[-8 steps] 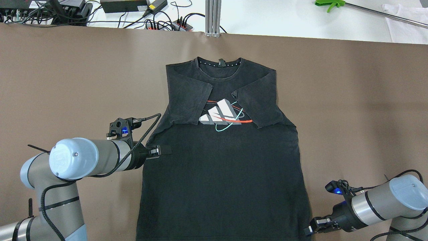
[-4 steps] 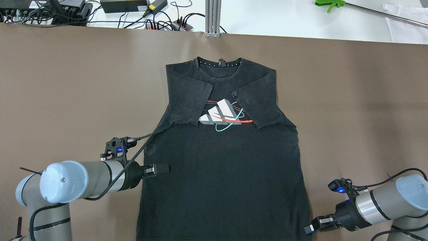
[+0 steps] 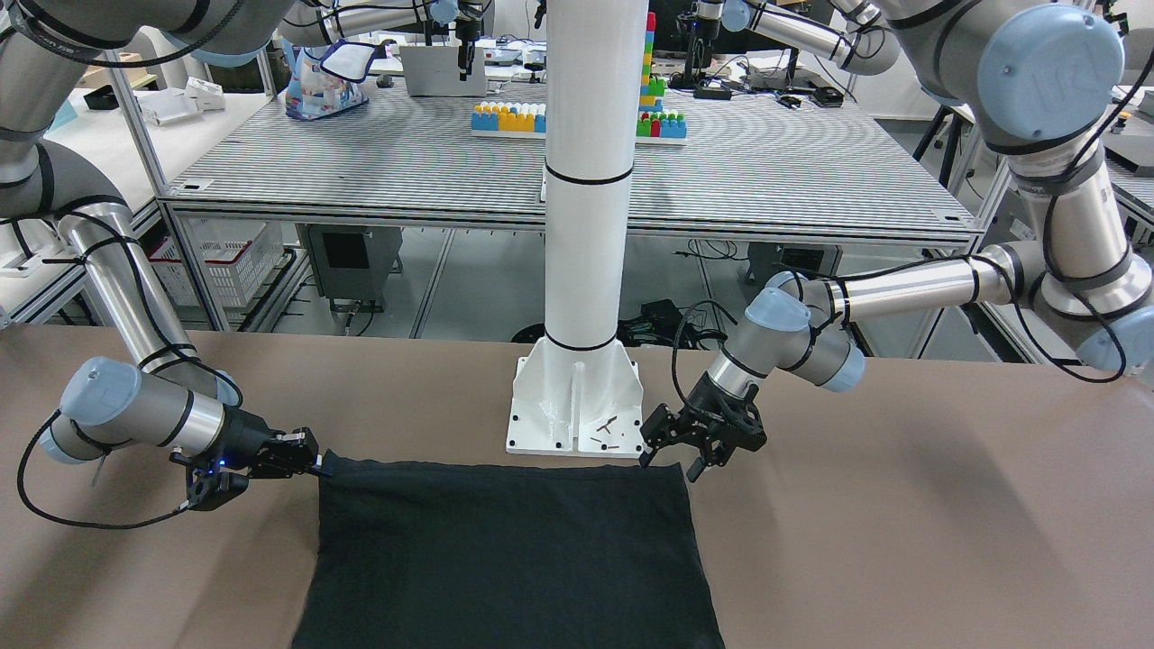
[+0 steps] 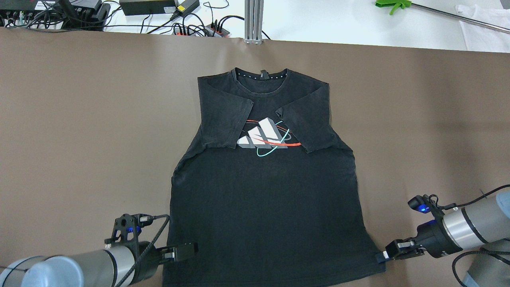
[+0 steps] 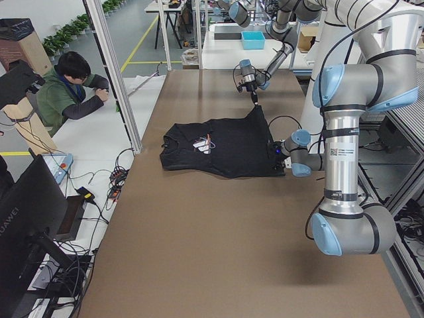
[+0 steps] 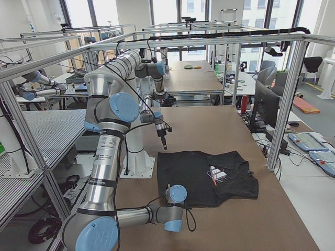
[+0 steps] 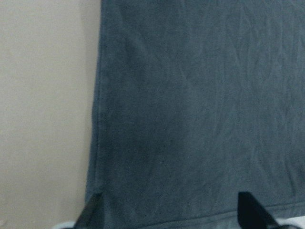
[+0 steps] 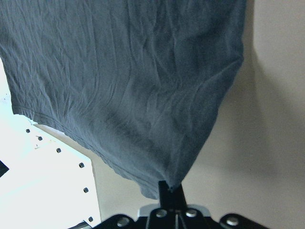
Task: Fold clothes
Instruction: 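Grasp the hem corners with both grippers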
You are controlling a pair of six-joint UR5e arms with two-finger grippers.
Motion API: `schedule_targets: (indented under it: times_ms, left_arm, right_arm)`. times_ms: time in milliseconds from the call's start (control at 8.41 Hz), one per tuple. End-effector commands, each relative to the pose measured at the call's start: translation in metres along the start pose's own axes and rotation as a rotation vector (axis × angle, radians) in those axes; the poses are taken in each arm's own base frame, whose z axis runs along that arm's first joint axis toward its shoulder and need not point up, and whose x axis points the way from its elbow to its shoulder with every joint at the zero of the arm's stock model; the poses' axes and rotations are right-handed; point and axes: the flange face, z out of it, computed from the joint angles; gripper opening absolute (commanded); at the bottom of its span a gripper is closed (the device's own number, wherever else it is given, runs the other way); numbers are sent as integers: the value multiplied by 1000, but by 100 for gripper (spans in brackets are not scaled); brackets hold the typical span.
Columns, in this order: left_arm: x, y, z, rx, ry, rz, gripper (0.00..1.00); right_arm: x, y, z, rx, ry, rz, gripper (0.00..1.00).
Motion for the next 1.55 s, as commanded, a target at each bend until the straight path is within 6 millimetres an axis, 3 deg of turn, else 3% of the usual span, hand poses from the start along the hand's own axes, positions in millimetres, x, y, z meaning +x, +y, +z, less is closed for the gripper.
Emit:
schedule_targets:
  times_ms: [0, 238, 832, 1189, 1308, 1426]
  left_arm:
    - [-38, 16, 4, 10, -70, 9, 100]
    - [-46, 27, 14, 3, -90, 2, 100]
    - [-38, 48, 19, -9, -76, 11, 98]
    - [-30, 60, 43, -13, -79, 14, 95]
    - [-24, 58, 41, -12, -68, 9, 64]
    - [-22, 57, 38, -11, -60, 8, 21]
  right_arm:
    - [-2, -2, -3, 1, -5, -4, 0]
    - [-4, -3, -3, 1, -7, -6, 0]
    - [-17, -10, 2, 3, -23, -29, 0]
    - [-17, -9, 2, 1, -24, -30, 0]
    - [-17, -10, 2, 1, -23, -29, 0]
    - [-17, -10, 2, 1, -23, -29, 0]
